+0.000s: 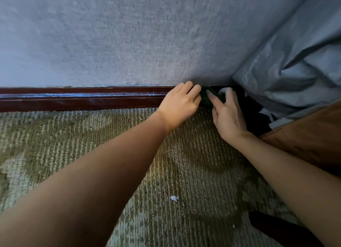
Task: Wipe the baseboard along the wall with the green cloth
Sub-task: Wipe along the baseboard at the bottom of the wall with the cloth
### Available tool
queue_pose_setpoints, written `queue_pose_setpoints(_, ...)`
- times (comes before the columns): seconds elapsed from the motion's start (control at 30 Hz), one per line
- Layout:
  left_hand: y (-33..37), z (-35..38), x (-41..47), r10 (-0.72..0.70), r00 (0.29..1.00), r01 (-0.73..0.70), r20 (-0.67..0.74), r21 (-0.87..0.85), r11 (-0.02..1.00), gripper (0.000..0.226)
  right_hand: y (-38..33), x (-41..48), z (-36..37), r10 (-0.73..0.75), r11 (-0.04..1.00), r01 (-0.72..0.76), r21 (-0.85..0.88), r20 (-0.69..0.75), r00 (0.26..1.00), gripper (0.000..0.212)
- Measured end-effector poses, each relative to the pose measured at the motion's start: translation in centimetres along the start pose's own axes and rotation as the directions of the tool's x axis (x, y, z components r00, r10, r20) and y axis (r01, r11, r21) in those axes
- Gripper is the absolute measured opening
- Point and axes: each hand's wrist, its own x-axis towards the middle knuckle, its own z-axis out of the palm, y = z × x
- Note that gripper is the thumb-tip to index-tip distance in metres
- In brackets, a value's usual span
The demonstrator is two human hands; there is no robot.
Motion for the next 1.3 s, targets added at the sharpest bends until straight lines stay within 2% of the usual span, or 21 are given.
queue_pose_setpoints(0.13,0.3,0.3,0.0,-0.029,1.000,0.029,-0.002,-0.058,0.998,0.030,0.2,-0.3,0.3,-0.088,0.996,0.088,-0.002,-0.044,0.995,0.044)
queue_pose_setpoints(0.23,0.4,0.0,0.1,-0.032,0.999,0.034,0.023,-0.078,0.996,0.030,0.3,-0.1,0.1,-0.111,0.994,0.112,0.014,-0.042,0.993,0.044)
queue_pose_setpoints(0.37,0.6,-0.7,0.3,-0.040,0.998,0.045,0.055,-0.087,0.995,0.034,-0.2,0.1,0.2,-0.063,0.998,0.063,0.000,-0.030,0.998,0.047)
queue_pose_setpoints(0.5,0.8,-1.2,0.1,-0.075,0.994,0.082,0.081,-0.084,0.993,0.041,-0.3,0.5,-0.3,-0.013,1.000,0.013,-0.016,0.010,1.000,0.040)
queue_pose_setpoints(0.57,0.9,-1.4,-0.2,-0.083,0.994,0.088,0.070,-0.076,0.993,0.035,-0.2,0.3,-0.5,-0.047,0.996,0.049,-0.069,0.034,0.998,0.039)
queue_pose_setpoints(0.67,0.6,-1.7,-0.1,-0.080,0.996,0.081,0.032,-0.031,0.996,0.019,-0.5,0.1,-1.2,-0.066,0.994,0.065,-0.088,-0.017,0.998,0.041)
queue_pose_setpoints(0.8,0.5,-2.0,1.2,-0.140,0.990,0.141,0.021,-0.044,0.989,0.035,-0.5,0.9,-1.8,-0.046,0.997,0.042,-0.060,-0.079,0.996,0.035)
queue_pose_setpoints(0.87,0.6,-1.8,1.5,-0.132,0.991,0.133,0.019,-0.028,0.991,0.035,-0.4,1.3,-1.7,-0.022,0.999,0.026,0.036,-0.121,0.992,0.020)
queue_pose_setpoints(0.93,0.8,-1.5,1.5,-0.115,0.993,0.115,0.028,-0.010,0.993,0.032,-0.1,1.4,-1.4,-0.064,0.997,0.055,-0.061,-0.172,0.983,0.017)
queue_pose_setpoints(1.03,0.7,-1.4,1.5,-0.098,0.995,0.098,0.027,-0.010,0.995,0.032,-0.2,1.2,-1.2,-0.064,0.998,0.063,-0.009,-0.173,0.983,0.014)
queue_pose_setpoints(1.17,0.1,-1.3,1.1,-0.031,1.000,0.031,0.002,0.012,0.999,0.031,-0.3,1.1,-1.0,-0.006,0.994,0.018,0.103,-0.124,0.992,0.019)
queue_pose_setpoints(1.23,-0.2,-1.5,0.8,-0.014,1.000,0.014,0.015,0.016,1.000,0.031,-0.3,0.9,-0.8,-0.040,0.999,0.040,-0.001,-0.088,0.995,0.033)
queue_pose_setpoints(1.3,-0.4,-1.8,0.4,-0.015,1.000,0.015,0.022,0.012,1.000,0.035,-0.5,0.8,-0.8,-0.095,0.994,0.087,-0.067,-0.115,0.989,0.039)
